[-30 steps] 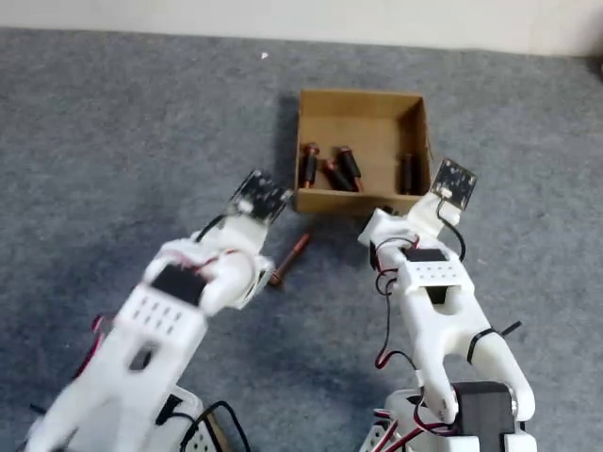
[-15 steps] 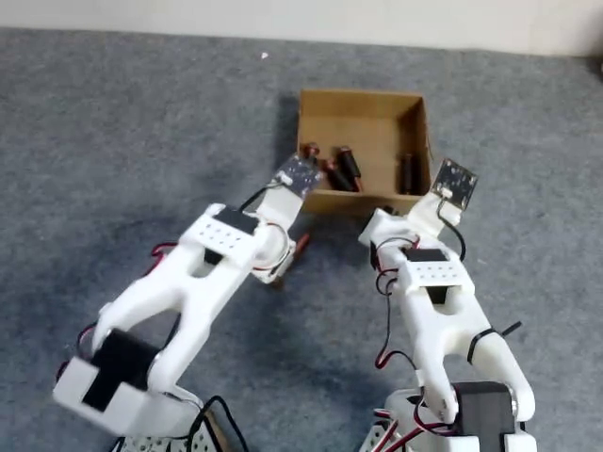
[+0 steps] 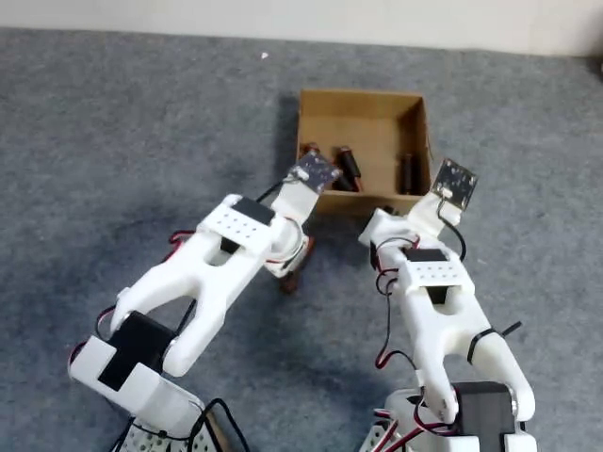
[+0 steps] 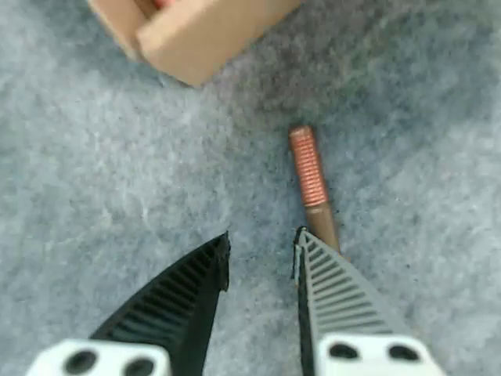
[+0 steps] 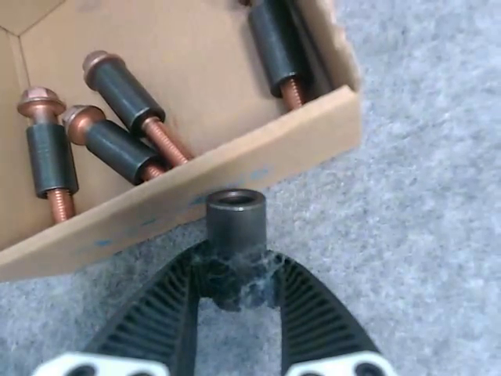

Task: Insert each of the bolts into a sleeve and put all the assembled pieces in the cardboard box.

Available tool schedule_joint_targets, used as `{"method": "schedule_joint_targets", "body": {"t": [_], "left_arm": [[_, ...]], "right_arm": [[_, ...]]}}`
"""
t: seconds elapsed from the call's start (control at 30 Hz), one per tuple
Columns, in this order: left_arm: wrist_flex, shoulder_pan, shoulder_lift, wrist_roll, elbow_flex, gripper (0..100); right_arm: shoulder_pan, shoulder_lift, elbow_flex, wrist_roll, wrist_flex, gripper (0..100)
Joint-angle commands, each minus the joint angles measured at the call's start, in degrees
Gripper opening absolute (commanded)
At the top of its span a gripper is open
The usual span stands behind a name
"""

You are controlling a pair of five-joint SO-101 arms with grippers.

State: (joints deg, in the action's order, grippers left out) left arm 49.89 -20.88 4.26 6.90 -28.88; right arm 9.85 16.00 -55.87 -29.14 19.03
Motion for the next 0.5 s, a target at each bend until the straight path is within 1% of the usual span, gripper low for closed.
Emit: {"method": "schedule_joint_targets", "body": {"t": [0.0,0.13,0.27,0.37,0.47], "left_arm": [[8.62,-0.92,-0.48,0.44,8.66,16],[13.19,-1.27,-0.40,0.35,12.26,16],[13.27,-3.38,0.22,0.35,12.00,16],[12.66,-5.05,0.22,0.35,9.10,16],[9.32,-6.20,0.22,0.35,5.85,16]], "right_arm": [[-0.66,2.77,0.57,0.09,-1.54,0.4],[-0.66,2.77,0.57,0.09,-1.54,0.4],[-0.66,2.77,0.57,0.09,-1.54,0.4],[-0.66,2.77,0.57,0.09,-1.54,0.4],[-0.66,2.77,0.57,0.09,-1.54,0.4]]}}
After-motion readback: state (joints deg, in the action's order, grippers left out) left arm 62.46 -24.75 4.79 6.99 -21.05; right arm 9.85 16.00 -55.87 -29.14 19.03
